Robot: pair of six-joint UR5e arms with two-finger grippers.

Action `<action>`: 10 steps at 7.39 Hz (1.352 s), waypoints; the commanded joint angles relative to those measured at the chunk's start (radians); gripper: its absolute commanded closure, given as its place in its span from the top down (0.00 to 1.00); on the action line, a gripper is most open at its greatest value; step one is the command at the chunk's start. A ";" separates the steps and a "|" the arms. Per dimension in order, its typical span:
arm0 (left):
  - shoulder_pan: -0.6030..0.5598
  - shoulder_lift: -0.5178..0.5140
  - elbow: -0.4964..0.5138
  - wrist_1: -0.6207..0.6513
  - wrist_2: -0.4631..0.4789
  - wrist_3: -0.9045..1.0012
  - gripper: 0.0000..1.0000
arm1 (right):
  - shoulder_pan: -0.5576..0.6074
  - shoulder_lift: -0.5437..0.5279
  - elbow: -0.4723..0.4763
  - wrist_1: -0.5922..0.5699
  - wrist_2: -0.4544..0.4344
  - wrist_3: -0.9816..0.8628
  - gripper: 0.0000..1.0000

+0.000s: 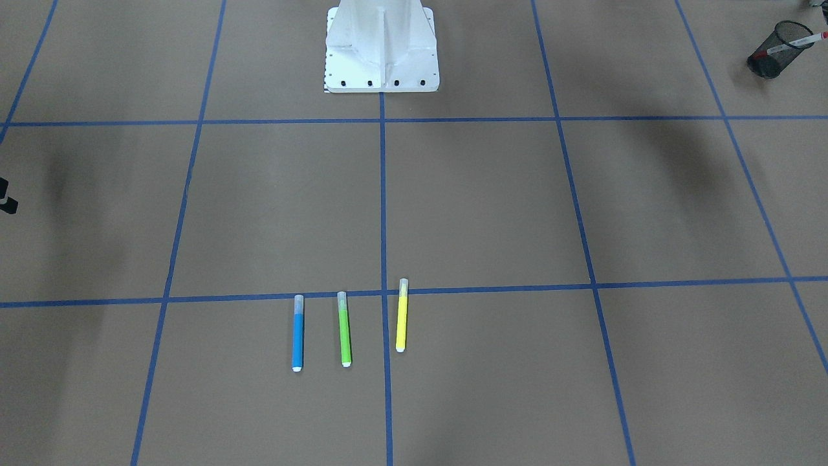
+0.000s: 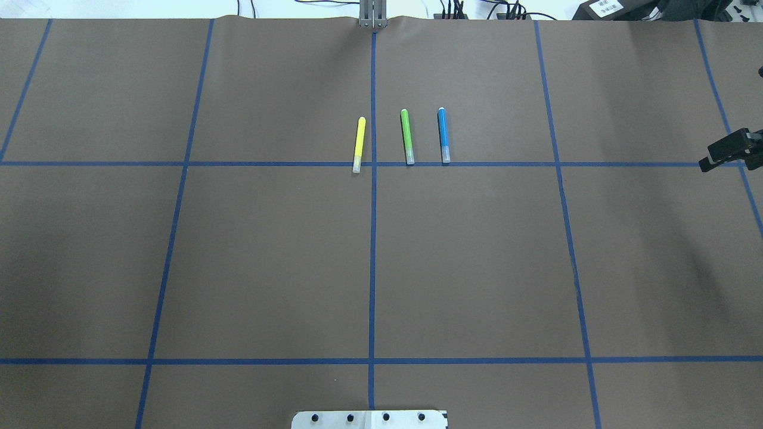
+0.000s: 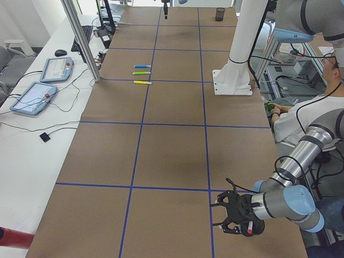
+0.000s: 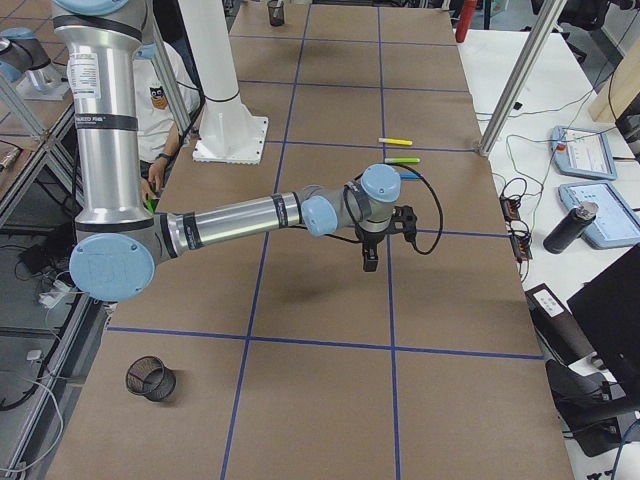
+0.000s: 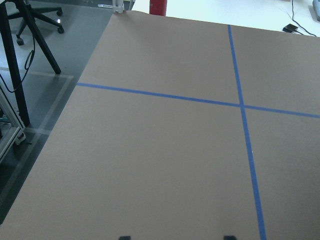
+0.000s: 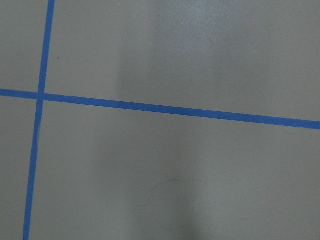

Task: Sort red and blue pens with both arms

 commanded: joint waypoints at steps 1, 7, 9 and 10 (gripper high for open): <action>0.133 -0.157 -0.089 0.303 -0.002 0.001 0.70 | -0.050 0.000 0.000 0.083 -0.037 0.117 1.00; 0.551 -0.709 -0.039 0.881 -0.005 -0.080 0.78 | -0.344 0.363 -0.117 0.142 -0.246 0.581 1.00; 0.606 -0.759 0.003 0.873 -0.009 -0.107 0.96 | -0.398 0.523 -0.274 0.140 -0.301 0.619 0.99; 0.610 -0.760 0.007 0.875 -0.012 -0.099 0.96 | -0.405 0.590 -0.358 0.139 -0.323 0.618 0.99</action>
